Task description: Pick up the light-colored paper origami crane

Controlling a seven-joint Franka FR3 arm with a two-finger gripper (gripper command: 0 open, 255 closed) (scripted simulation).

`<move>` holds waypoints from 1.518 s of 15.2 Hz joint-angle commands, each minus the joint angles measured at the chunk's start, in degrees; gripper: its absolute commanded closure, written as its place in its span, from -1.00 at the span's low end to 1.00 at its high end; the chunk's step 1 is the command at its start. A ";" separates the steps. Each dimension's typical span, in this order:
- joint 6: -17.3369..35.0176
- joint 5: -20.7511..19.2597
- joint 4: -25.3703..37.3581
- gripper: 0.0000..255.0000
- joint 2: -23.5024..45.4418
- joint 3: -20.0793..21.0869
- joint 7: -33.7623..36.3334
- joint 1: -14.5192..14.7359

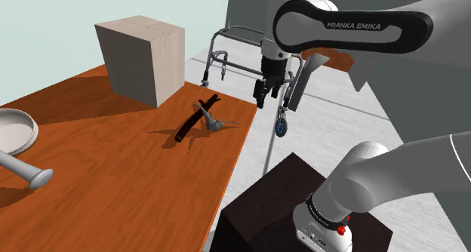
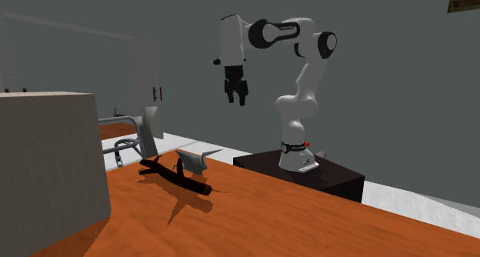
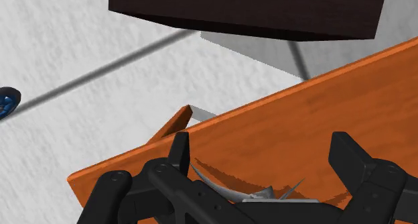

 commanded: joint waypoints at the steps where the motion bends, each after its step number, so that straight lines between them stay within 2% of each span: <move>1: 3.24 -1.74 1.51 -1.00 5.18 0.32 -2.35 0.42; 10: 14.17 -10.00 7.64 -1.00 24.64 3.42 -8.54 2.40; 18: 20.24 -19.94 15.94 -1.00 41.75 5.66 -11.23 4.69; 23: 23.38 -21.01 14.79 -1.00 44.01 5.40 -9.79 4.74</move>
